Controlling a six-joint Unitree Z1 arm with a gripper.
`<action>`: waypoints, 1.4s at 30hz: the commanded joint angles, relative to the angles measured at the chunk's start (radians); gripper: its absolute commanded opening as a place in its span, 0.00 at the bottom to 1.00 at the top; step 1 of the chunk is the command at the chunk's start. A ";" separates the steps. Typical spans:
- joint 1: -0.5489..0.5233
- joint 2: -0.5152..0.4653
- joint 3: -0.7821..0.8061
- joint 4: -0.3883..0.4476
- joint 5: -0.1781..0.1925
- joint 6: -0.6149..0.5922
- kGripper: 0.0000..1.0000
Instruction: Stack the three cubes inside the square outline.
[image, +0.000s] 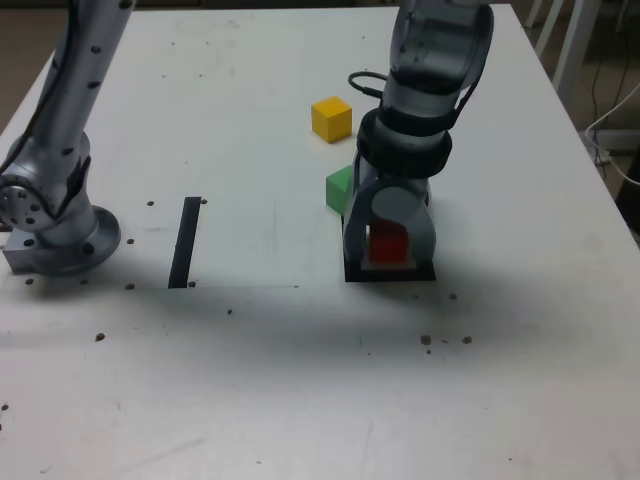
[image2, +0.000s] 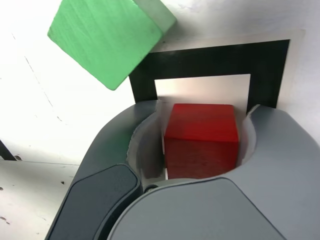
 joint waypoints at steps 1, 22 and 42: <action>0.005 0.001 0.005 -0.003 -0.002 0.002 0.97; 0.116 -0.209 0.003 0.145 0.149 0.003 0.99; 0.512 -0.162 -0.039 0.157 0.137 0.152 0.99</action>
